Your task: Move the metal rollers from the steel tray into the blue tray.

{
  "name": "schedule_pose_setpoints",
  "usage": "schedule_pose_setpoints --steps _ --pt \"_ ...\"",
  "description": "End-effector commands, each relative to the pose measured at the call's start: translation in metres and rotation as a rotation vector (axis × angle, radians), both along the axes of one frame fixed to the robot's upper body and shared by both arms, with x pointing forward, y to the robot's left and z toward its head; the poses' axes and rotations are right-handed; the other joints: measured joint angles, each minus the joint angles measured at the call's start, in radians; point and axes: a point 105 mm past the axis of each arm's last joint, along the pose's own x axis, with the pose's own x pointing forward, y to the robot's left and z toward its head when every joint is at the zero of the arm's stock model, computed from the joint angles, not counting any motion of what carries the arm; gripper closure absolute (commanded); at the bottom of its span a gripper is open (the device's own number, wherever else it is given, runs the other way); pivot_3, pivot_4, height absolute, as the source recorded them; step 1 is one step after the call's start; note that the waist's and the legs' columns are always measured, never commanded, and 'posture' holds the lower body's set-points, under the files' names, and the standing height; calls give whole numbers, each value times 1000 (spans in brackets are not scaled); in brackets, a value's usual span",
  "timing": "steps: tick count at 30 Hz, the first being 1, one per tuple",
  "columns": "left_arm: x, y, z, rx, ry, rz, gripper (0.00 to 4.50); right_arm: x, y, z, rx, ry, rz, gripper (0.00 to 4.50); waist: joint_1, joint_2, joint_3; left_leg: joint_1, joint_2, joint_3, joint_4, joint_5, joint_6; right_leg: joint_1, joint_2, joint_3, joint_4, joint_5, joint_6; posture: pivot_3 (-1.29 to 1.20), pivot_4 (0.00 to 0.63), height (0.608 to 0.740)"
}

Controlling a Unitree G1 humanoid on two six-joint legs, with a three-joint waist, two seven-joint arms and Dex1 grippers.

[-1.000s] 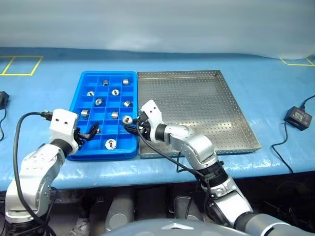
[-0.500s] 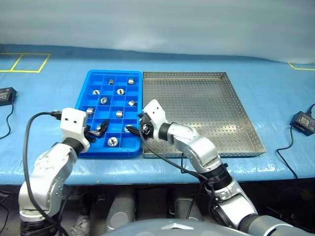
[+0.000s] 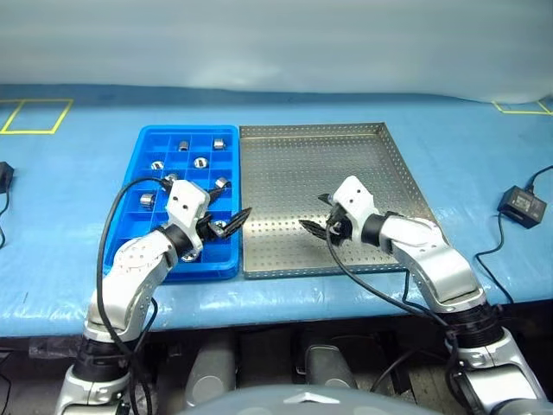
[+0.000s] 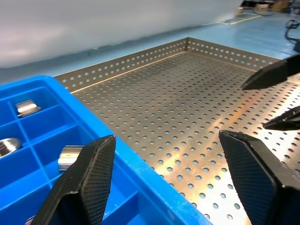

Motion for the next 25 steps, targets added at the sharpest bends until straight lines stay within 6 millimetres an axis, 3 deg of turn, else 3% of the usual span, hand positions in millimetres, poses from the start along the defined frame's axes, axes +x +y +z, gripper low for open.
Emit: schedule_pose_setpoints --steps 1,9,25 --pt "-1 -10 2 -5 -20 -49 21 6 -5 18 56 -70 -59 34 -5 0 0 0 0 0 0 0 0 0 -1 0 0 0 0 -35 150 740" --pt "-1 -6 -6 30 15 -5 21 10 -5 14 51 -75 -114 34 -23 0 0 0 0 0 3 0 0 1 -1 0 1 1 1 -49 150 740" --pt "-1 -4 -7 32 15 16 21 6 9 13 63 -58 -65 34 -27 0 0 0 0 0 3 0 0 1 -1 0 1 1 2 -47 150 740"
